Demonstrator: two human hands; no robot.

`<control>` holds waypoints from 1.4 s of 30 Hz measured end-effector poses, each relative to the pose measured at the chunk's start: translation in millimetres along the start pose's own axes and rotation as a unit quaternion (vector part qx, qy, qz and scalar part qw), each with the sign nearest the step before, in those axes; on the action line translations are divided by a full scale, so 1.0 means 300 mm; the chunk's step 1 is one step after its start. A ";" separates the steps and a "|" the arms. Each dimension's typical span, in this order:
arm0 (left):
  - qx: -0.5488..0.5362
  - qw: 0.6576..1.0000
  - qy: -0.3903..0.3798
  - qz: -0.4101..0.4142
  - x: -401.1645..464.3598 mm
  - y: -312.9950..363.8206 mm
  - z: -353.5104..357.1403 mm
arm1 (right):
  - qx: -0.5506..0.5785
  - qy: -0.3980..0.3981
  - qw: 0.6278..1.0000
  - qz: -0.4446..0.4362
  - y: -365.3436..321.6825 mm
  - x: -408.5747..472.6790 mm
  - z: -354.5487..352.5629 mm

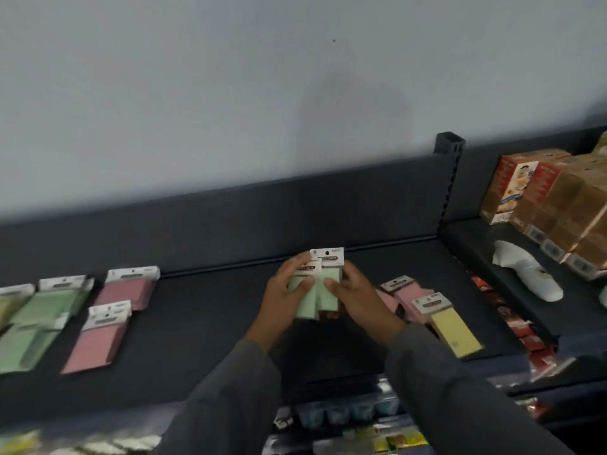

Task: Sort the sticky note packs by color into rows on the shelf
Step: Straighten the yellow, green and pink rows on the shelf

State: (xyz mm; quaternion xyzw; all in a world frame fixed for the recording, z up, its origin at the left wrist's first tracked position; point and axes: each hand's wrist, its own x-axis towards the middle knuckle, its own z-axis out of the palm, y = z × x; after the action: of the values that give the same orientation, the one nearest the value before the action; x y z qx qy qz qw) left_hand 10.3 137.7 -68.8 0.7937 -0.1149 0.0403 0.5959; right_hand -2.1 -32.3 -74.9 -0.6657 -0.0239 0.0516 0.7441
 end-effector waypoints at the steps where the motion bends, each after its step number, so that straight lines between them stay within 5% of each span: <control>1: 0.020 1.000 0.023 0.003 -0.028 -0.006 -0.051 | 0.001 -0.012 1.000 0.002 0.007 0.003 0.044; 15: 0.056 0.971 0.221 -0.067 -0.466 -0.101 -0.807 | -0.016 -0.185 0.982 -0.017 0.091 -0.017 0.911; 22: 0.098 0.969 0.222 -0.047 -0.632 -0.231 -1.296 | -0.065 -0.180 0.981 -0.043 0.145 -0.045 1.418; 28: 0.167 0.962 0.207 -0.065 -0.711 -0.435 -1.734 | -0.125 -0.093 0.987 -0.043 0.196 -0.076 1.810; 33: 0.248 0.955 0.140 -0.082 -0.702 -0.595 -1.850 | -0.143 -0.069 0.987 -0.021 0.253 -0.118 1.933; 42: 0.236 0.952 0.166 -0.105 -0.683 -0.605 -1.885 | -0.160 -0.079 0.984 -0.011 0.341 -0.076 2.052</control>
State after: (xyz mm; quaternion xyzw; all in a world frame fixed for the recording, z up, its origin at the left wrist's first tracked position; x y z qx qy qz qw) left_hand -105.4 753.3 -118.1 0.9015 0.0823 0.1345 0.4031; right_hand -93.7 584.8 -106.5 -0.7697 -0.0977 0.0912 0.6242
